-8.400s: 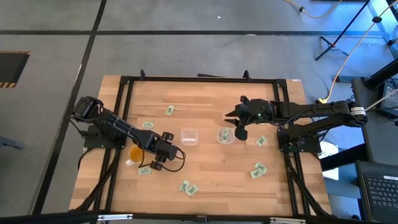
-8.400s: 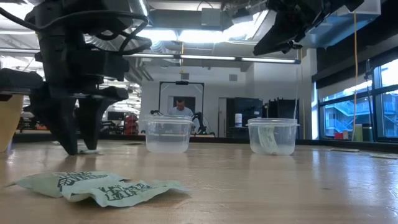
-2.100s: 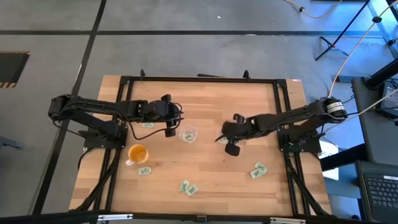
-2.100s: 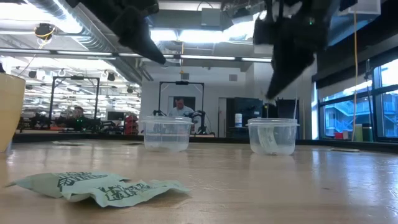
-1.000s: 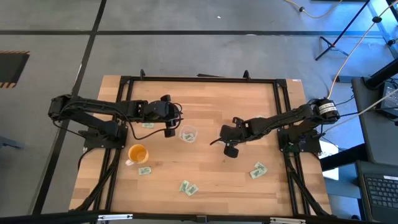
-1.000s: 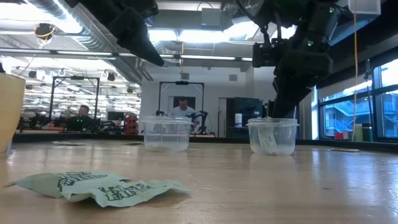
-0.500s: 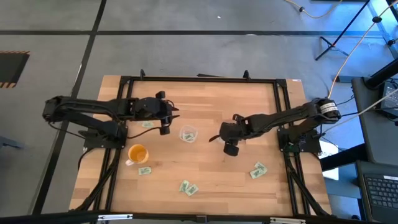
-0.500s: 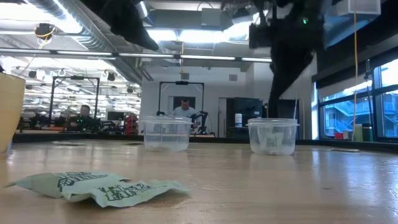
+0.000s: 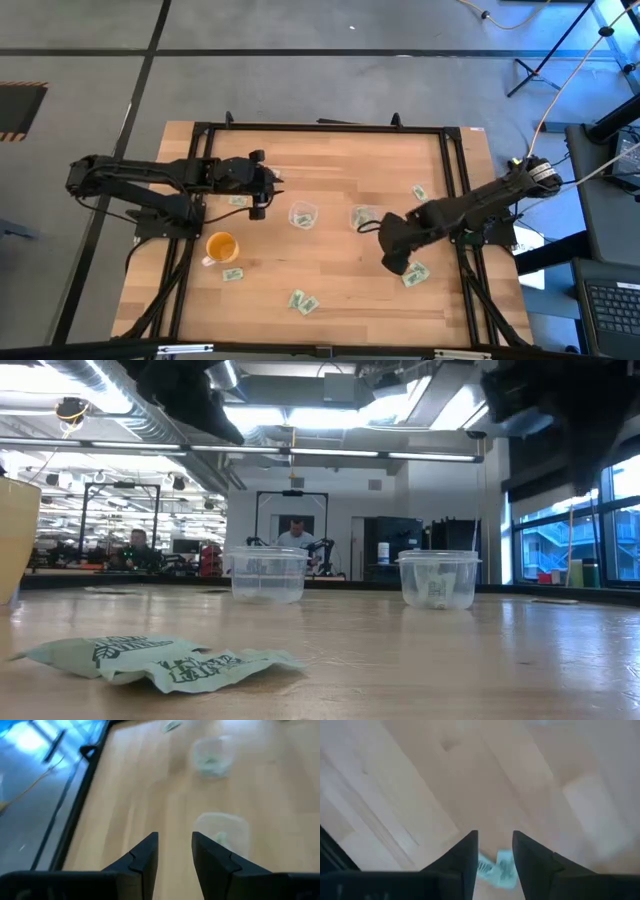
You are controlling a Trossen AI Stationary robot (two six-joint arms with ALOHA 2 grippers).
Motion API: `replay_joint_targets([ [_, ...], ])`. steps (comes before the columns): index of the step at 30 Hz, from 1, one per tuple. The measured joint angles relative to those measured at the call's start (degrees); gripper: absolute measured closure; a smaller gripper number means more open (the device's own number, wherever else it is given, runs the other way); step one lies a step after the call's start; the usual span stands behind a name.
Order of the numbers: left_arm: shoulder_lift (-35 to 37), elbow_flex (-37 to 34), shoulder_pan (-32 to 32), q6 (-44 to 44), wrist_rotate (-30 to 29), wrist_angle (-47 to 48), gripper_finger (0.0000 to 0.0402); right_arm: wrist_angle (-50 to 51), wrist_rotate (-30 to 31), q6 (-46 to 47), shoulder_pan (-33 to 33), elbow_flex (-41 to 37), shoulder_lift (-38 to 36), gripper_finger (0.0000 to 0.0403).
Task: Pick and place Stevia / Truvia into bins
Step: Put the stevia packet into the right transparent container
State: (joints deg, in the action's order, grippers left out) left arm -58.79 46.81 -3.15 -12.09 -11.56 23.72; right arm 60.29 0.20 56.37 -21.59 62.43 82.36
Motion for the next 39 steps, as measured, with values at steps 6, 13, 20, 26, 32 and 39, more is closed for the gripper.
replay_joint_targets([
  [6, 6.1, -5.7, -2.1, -0.4, 3.7, -5.6, 0.0288, 4.4, 4.4, 13.5, -5.0, 0.0, 0.1, 0.0279],
  [13, 13.2, -11.8, -3.7, 0.3, 6.7, -9.2, 0.0288, 7.4, 5.3, 24.3, -7.8, -3.6, 0.1, 0.0279],
  [20, 19.9, -18.0, -4.9, 1.4, 9.2, -14.6, 0.0288, 0.1, 2.2, 27.5, -7.8, -12.3, 0.1, 0.0279],
  [26, 21.6, -19.5, -4.9, 2.4, 9.8, -16.8, 0.0288, -10.3, -2.3, 27.5, -7.9, -18.1, 0.1, 0.0279],
  [32, 21.5, -19.6, -4.9, 2.5, 9.8, -16.7, 0.0288, -18.1, -3.7, 27.5, -8.0, -22.9, 0.1, 0.0279],
  [39, 21.5, -19.6, -4.9, 2.9, 9.8, -16.7, 0.0288, -17.1, -5.0, 27.5, -8.0, -23.5, 0.1, 0.0288],
])
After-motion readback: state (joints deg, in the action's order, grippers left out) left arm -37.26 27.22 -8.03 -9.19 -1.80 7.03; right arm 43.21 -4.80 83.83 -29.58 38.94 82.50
